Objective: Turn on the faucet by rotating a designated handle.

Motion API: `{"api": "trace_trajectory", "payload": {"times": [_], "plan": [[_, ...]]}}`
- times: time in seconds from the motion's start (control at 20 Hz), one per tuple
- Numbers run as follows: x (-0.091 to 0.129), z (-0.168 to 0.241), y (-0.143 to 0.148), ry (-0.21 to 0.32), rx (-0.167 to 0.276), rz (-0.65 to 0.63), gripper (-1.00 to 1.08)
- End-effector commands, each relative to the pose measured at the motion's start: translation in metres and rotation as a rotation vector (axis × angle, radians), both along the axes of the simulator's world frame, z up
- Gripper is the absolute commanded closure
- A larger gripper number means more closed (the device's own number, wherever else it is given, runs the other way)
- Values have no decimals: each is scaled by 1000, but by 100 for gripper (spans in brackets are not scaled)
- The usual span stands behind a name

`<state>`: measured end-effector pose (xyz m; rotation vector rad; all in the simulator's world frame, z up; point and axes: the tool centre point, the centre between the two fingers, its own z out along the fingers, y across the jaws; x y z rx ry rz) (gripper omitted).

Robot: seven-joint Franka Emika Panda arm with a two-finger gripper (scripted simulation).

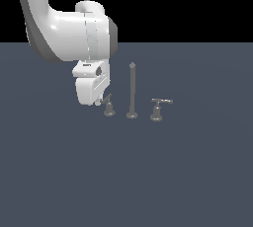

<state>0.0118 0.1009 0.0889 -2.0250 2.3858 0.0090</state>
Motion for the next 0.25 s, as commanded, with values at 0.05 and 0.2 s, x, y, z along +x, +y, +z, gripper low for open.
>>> {"api": "trace_trajectory", "payload": {"times": [0.05, 0.2], "plan": [[0, 0, -38, 4, -10, -29, 108], [0, 0, -52, 6, -12, -33, 108]]}}
